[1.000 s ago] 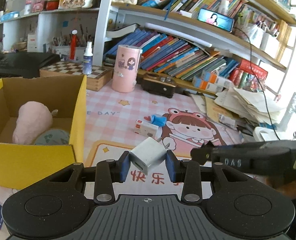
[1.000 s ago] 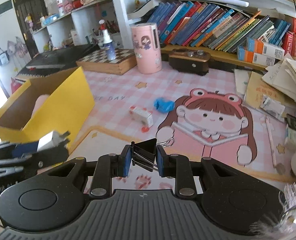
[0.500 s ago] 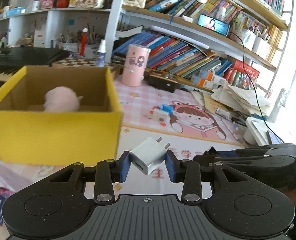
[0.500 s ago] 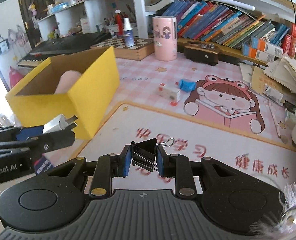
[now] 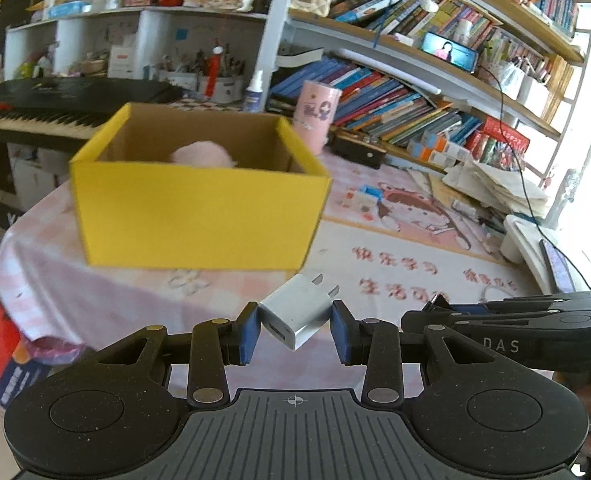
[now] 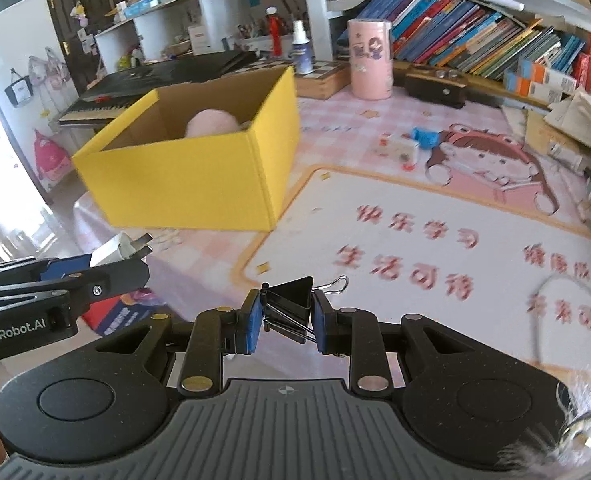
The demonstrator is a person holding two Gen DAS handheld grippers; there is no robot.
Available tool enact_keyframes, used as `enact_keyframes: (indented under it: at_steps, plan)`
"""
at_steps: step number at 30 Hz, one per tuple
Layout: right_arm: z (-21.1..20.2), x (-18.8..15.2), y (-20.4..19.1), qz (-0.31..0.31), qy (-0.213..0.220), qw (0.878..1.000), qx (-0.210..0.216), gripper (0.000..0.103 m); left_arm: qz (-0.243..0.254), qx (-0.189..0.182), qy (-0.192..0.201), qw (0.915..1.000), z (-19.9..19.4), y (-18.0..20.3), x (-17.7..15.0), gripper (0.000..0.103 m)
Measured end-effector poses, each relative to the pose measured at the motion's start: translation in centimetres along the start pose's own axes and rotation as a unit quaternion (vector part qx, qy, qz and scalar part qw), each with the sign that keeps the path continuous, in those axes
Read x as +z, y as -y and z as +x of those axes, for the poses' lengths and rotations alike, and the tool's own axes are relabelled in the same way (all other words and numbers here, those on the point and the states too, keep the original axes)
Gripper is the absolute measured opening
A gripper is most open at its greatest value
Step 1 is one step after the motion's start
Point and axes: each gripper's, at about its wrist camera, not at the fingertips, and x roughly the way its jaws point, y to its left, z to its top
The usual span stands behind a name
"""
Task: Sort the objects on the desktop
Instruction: 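Carry the charger with the left gripper while the right gripper carries the clip toward the yellow box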
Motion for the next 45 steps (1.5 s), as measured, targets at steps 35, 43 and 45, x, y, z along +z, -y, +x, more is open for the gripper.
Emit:
enact_keyframes:
  at_steps: [35, 43, 45]
  plan:
    - [1.4, 0.0, -8.9, -0.05, -0.01, 0.997, 0.061, 0.024, -0.022, 0.035, 0.029, 0.9987, -4.1, -6.3, -0.5, 0.037]
    - [2.2, 1.0, -9.1, -0.045, -0.007, 0.997, 0.064, 0.024, -0.018, 0.042, 0.037, 0.9983, -4.0, -6.7, 0.7, 0.037]
    - [2.2, 1.4, -9.0, -0.043, 0.0, 0.997, 0.062, 0.024, -0.02, 0.041, 0.04, 0.9981, -3.9, -6.8, 1.2, 0.037]
